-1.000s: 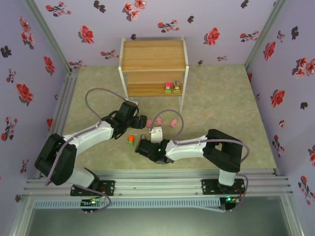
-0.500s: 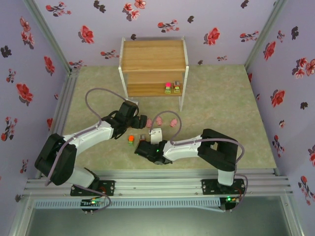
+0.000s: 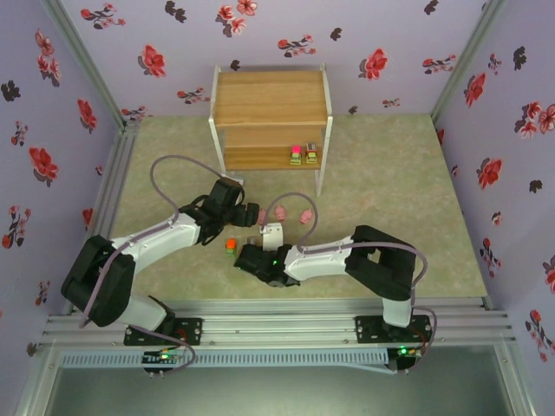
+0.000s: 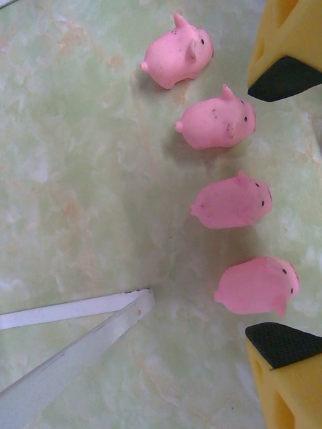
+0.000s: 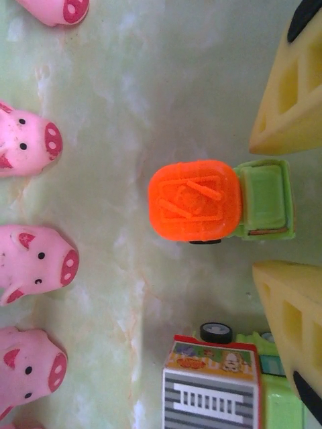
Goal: Place and organize the plastic toys onto the shelf
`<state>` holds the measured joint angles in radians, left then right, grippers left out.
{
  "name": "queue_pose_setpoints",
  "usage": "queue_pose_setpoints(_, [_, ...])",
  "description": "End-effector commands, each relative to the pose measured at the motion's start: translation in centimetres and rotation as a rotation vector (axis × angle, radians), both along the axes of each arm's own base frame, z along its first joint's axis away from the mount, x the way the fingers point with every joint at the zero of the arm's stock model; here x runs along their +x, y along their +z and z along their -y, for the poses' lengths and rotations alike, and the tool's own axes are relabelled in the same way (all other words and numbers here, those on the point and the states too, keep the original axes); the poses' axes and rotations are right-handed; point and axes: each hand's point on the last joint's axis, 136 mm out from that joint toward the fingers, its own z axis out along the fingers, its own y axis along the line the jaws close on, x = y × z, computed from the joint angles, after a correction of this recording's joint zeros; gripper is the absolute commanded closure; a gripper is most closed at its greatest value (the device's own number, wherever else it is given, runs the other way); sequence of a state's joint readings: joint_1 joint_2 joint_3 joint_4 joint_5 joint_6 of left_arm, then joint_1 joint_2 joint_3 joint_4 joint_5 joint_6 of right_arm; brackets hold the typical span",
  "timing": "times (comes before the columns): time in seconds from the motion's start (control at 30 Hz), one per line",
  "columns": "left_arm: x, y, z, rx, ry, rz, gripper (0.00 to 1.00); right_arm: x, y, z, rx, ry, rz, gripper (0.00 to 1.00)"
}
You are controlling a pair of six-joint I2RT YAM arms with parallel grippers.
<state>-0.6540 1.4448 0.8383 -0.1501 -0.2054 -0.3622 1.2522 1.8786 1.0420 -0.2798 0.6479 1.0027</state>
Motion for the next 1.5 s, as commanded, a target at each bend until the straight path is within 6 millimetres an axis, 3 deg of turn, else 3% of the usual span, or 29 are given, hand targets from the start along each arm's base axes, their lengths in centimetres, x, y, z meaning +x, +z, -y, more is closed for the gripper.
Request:
queue_pose_setpoints(0.0, [0.3, 0.6, 0.0, -0.028, 0.014, 0.011, 0.1, 1.0, 0.1, -0.1, -0.014, -0.02, 0.03, 0.77])
queue_pose_setpoints(0.53, [0.4, 0.4, 0.2, -0.029, 0.012, 0.007, 0.1, 1.5, -0.9, 0.5, -0.027, -0.035, 0.021, 0.9])
queue_pose_setpoints(0.87, [0.4, 0.6, 0.2, -0.035, 0.01, 0.01, 0.1, 1.3, -0.3, 1.0, -0.019, -0.038, 0.031, 0.97])
queue_pose_setpoints(1.47, [0.1, 0.9, 0.9, -0.074, -0.021, 0.016, 0.1, 1.5, 4.9, 3.9, -0.035, -0.052, 0.107, 1.0])
